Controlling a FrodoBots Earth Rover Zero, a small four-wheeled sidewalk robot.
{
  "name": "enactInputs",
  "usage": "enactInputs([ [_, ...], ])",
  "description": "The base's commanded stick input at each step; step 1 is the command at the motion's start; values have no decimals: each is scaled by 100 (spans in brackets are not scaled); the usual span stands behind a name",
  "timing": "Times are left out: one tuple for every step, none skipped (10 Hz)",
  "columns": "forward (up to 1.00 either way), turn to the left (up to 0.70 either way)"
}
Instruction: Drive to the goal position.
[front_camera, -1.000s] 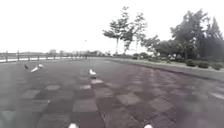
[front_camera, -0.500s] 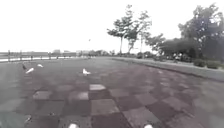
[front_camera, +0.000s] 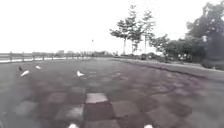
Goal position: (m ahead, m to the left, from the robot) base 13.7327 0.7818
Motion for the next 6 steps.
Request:
enactInputs([
  [100, 40],
  [100, 40],
  [100, 40],
  [100, 40],
  [100, 40],
  [100, 40],
])
